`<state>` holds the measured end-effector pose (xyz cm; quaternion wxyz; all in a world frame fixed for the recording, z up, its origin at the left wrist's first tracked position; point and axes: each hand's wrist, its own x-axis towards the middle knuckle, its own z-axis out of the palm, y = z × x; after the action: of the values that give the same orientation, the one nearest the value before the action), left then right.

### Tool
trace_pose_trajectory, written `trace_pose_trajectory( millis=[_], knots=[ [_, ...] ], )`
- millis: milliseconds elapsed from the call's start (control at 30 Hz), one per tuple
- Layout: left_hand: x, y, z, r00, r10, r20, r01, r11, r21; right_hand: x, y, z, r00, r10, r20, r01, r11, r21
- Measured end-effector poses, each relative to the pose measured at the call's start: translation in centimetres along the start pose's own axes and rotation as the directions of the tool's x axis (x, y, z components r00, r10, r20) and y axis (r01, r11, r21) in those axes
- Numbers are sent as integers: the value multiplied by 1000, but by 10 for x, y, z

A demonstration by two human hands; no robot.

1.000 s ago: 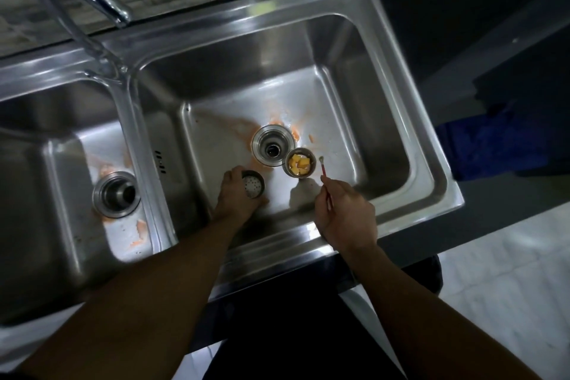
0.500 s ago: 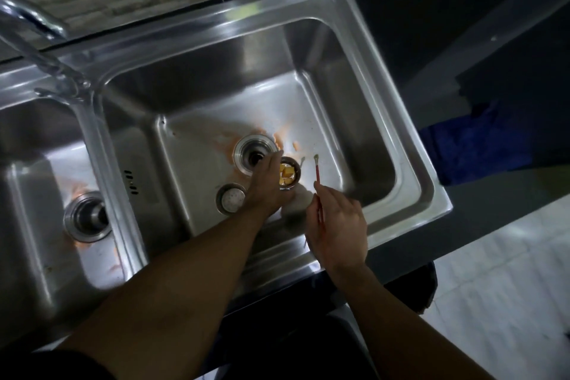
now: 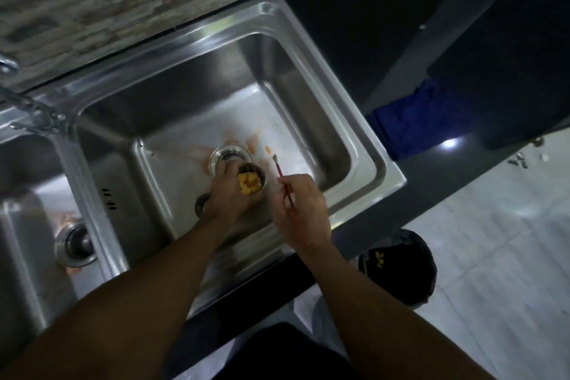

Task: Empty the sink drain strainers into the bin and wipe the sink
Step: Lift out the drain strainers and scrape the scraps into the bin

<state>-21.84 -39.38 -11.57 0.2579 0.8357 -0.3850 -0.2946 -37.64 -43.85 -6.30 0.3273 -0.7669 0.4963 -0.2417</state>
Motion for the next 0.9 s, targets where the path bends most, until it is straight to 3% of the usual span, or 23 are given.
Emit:
trace_pose_trajectory(
  millis=[67,167,300,467,633,900],
  knots=[
    [-13,12,-9,998,49,-32,-50,998,-23,2,0,-14,998,48,-46,-42,993,111],
    [-28,45,-13,994,88,-57,-91,995,-41,-6,7,-50,998,0,-69,9,991,134],
    [-40,103,1,974,147,-172,-157,987,-43,-23,38,-114,952,-29,-304,82,983,164],
    [-57,188,38,944,317,-88,-326,935,-137,-51,86,-189,866,168,-471,-53,968,247],
    [-90,267,109,845,534,33,-521,835,-175,-84,135,-243,731,324,-600,-154,936,318],
    [-123,292,243,813,489,315,-446,872,-203,-128,234,-289,645,372,-668,-265,928,261]
  ],
)
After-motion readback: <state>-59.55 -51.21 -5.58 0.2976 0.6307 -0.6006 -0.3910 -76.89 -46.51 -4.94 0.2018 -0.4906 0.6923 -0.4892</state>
